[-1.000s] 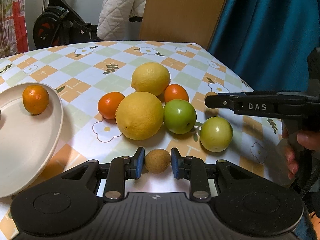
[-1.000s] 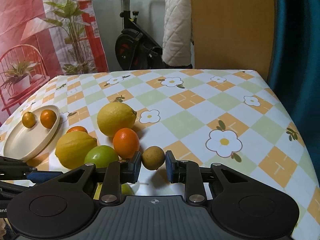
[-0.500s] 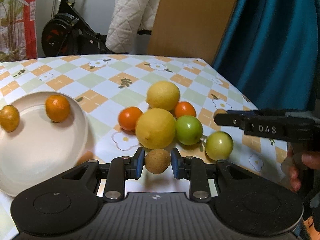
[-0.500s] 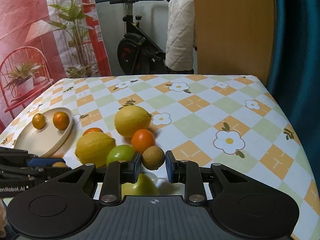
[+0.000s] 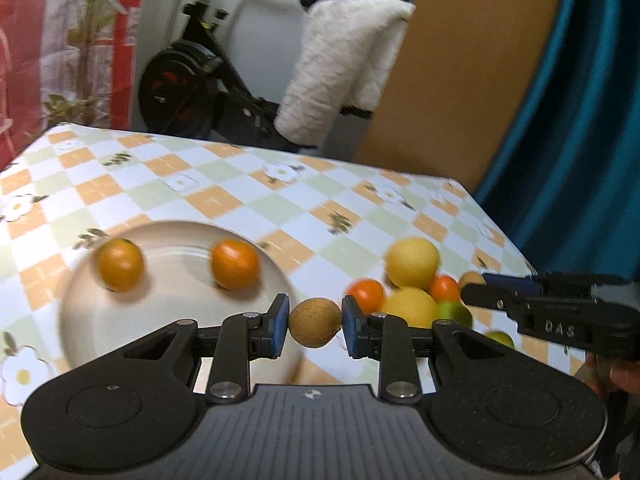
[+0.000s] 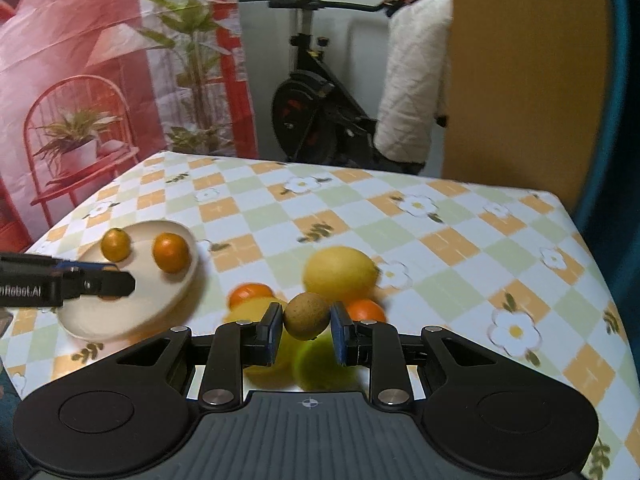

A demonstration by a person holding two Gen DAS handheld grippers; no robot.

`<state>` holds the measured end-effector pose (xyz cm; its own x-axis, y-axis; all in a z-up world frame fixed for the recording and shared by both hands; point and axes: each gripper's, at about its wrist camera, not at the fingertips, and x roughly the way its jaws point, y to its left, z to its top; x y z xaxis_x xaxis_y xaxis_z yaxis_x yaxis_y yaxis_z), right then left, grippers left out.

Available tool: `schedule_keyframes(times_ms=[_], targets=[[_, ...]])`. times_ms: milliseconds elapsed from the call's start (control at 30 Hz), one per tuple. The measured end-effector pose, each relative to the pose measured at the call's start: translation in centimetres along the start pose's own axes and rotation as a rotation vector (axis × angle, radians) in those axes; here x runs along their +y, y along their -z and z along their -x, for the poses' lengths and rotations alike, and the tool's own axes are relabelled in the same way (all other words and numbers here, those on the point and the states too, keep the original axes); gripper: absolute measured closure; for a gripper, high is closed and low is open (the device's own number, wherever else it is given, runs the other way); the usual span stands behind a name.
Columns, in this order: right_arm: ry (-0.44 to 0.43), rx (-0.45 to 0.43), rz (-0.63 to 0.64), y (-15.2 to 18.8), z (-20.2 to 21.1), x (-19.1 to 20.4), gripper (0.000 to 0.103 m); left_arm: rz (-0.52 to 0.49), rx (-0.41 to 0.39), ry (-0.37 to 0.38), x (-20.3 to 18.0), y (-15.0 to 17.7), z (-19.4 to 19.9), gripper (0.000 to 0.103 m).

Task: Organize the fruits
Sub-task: 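Carry both brown fruits onto the beige plate and open both tools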

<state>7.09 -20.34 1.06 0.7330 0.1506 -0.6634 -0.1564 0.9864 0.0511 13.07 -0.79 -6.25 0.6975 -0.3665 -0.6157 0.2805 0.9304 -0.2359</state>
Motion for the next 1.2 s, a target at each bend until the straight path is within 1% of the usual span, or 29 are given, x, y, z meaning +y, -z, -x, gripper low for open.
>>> schedule_keyframes(times_ms=[233,367,467,633,867,1000,1200], targets=[[-0.056,0.0,0.065,-2.6,-2.0,4.1,0.079,0.058,-0.041,-0.054,4.4,-1.9,1.3,0.073],[-0.1,0.005,0.1,-3.8,-3.7,6.9,0.079,0.077,-0.049,-0.093,6.7,-2.8,1.9,0.073],[-0.129,0.019,0.119,-4.3,-5.2,8.8,0.079,0.089,-0.042,-0.107,8.3,-3.2,1.7,0.073],[-0.161,0.051,0.137,-4.4,-7.5,11.6,0.079,0.099,-0.009,-0.125,10.0,-3.0,0.8,0.073],[-0.171,0.106,0.142,-4.0,-10.1,13.3,0.079,0.113,0.04,-0.133,11.4,-1.8,-0.3,0.073],[-0.165,0.132,0.14,-3.5,-11.0,13.6,0.079,0.097,0.053,-0.14,11.4,-1.4,-0.8,0.073],[-0.154,0.148,0.132,-3.1,-11.6,13.4,0.079,0.085,0.067,-0.152,11.6,-1.2,-1.0,0.073]])
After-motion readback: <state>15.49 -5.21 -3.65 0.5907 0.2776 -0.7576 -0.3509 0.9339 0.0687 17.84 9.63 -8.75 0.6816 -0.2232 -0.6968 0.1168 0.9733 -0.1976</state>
